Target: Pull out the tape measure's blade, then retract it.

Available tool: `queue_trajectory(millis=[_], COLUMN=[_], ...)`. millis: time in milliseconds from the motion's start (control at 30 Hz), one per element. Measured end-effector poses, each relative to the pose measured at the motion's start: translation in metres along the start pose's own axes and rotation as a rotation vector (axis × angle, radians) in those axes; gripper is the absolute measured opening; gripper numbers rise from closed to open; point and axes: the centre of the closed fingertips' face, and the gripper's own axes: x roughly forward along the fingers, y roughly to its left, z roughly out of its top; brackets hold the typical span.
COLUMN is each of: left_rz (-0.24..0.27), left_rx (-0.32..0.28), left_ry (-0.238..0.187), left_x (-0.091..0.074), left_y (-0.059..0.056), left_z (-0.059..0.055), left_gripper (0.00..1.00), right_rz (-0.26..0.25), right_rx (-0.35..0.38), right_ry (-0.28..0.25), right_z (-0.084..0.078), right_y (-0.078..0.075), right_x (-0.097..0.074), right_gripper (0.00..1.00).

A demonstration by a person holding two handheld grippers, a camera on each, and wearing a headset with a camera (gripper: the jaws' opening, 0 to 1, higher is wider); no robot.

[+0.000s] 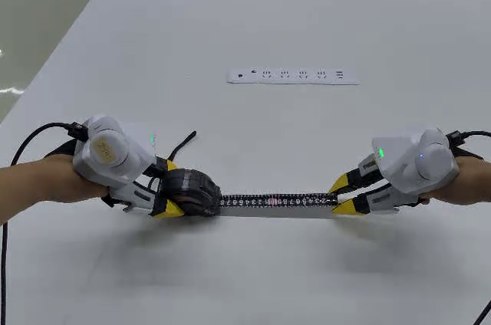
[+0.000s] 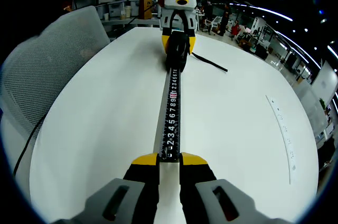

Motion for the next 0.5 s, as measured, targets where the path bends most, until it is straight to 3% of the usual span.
queue_trajectory(millis=[500], left_rz=[0.000], left_rx=[0.000], left_ry=[0.001], left_x=[0.0001], left_y=[-0.0013], left_z=[0.0028], left_gripper=[0.29], right_rz=[-0.001], right_rx=[0.000], right_ry=[0.004], right_z=[-0.0041], right_y=[0.0004], right_x=[-0.0033], right_gripper=[0.13])
